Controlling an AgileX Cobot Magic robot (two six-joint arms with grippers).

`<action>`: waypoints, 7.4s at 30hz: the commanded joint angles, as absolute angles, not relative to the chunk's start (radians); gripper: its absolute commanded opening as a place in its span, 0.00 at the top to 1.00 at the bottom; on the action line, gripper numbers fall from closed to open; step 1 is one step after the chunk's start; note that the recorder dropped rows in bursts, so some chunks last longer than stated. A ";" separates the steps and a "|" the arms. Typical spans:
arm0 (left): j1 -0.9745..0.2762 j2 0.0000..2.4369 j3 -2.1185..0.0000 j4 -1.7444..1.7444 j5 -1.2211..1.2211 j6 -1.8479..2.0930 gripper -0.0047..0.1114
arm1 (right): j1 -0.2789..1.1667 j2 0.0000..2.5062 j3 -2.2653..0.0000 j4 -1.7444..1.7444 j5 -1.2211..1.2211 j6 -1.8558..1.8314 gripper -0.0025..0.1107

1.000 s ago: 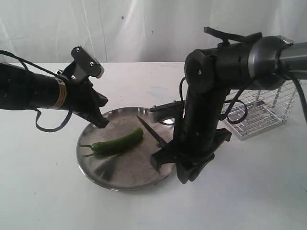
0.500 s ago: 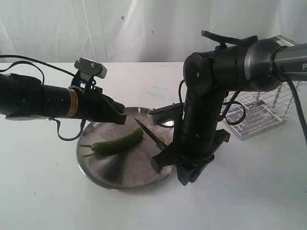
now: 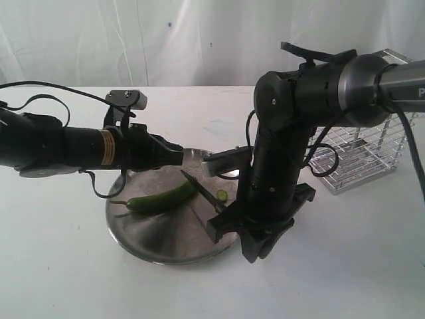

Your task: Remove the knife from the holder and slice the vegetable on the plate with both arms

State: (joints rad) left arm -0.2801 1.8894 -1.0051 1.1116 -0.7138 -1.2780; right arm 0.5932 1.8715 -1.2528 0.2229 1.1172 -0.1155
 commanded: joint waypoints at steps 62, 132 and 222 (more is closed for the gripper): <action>-0.281 2.106 -1.188 1.744 -0.620 -1.921 0.96 | 0.588 1.910 -1.259 0.175 1.071 -0.067 0.98; -0.360 2.083 -1.095 1.744 -0.783 -2.033 0.96 | 0.588 1.846 -1.235 0.127 1.221 -0.024 0.98; -0.184 1.350 -0.666 1.744 0.000 -2.037 0.96 | 0.588 1.762 -1.194 0.213 0.845 -0.024 0.98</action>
